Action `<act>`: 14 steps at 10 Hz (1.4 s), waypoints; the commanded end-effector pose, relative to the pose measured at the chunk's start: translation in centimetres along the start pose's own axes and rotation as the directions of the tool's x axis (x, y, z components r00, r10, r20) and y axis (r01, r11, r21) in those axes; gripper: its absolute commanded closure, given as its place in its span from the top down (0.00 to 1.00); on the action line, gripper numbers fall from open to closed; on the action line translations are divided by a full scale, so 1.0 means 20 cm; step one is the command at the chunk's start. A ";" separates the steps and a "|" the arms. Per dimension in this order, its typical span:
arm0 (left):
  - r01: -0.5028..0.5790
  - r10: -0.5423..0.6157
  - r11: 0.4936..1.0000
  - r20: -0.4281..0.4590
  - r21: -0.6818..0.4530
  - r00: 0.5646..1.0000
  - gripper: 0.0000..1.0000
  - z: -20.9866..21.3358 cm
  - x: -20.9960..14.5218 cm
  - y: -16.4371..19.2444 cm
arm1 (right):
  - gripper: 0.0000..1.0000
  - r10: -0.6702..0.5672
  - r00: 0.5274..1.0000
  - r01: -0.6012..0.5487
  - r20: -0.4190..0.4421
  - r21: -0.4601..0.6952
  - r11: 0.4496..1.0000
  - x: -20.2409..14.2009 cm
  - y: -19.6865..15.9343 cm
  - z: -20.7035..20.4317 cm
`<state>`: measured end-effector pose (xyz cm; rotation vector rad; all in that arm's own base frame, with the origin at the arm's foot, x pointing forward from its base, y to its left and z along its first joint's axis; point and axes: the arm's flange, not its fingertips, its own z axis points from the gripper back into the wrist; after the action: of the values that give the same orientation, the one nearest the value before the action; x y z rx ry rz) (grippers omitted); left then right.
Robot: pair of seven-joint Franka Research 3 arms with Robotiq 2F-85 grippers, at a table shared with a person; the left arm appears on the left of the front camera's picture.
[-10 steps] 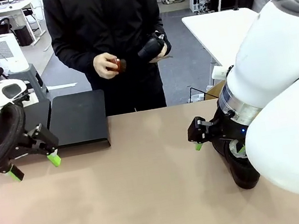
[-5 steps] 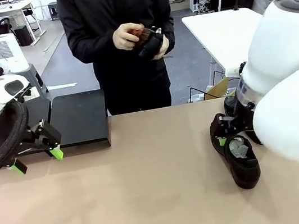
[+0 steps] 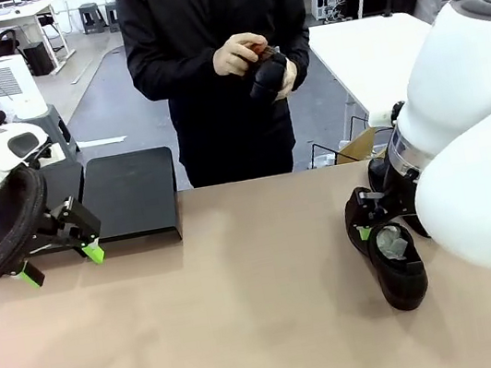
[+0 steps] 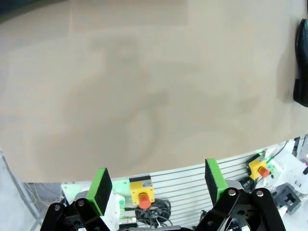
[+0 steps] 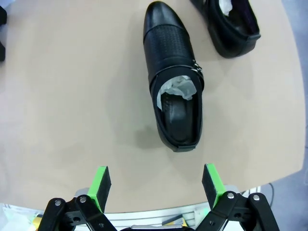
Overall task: Organize the shoes by placing them on the stand.
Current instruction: Pick up one Shoe and place it in the middle of the table.
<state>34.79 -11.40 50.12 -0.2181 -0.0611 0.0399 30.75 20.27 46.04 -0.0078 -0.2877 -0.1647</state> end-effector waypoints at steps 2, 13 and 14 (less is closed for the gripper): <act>0.009 -0.009 1.000 0.008 -0.016 1.000 1.00 -0.01 -0.02 0.01 | 1.00 -0.025 0.996 0.024 -0.081 -0.021 0.999 0.09 -0.10 -0.12; 0.009 -0.009 1.000 0.008 -0.016 1.000 1.00 -0.01 -0.02 0.01 | 1.00 -0.016 0.995 0.017 -0.098 0.011 1.000 0.12 -0.26 -0.34; 0.009 -0.009 1.000 0.008 -0.016 1.000 1.00 -0.01 -0.02 0.01 | 1.00 0.018 0.997 -0.017 -0.077 0.022 1.000 0.10 -0.21 -0.30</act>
<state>34.75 -11.38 50.12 -0.2179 -0.0616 0.0399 35.71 15.59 41.15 -0.0099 -0.1833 -0.1883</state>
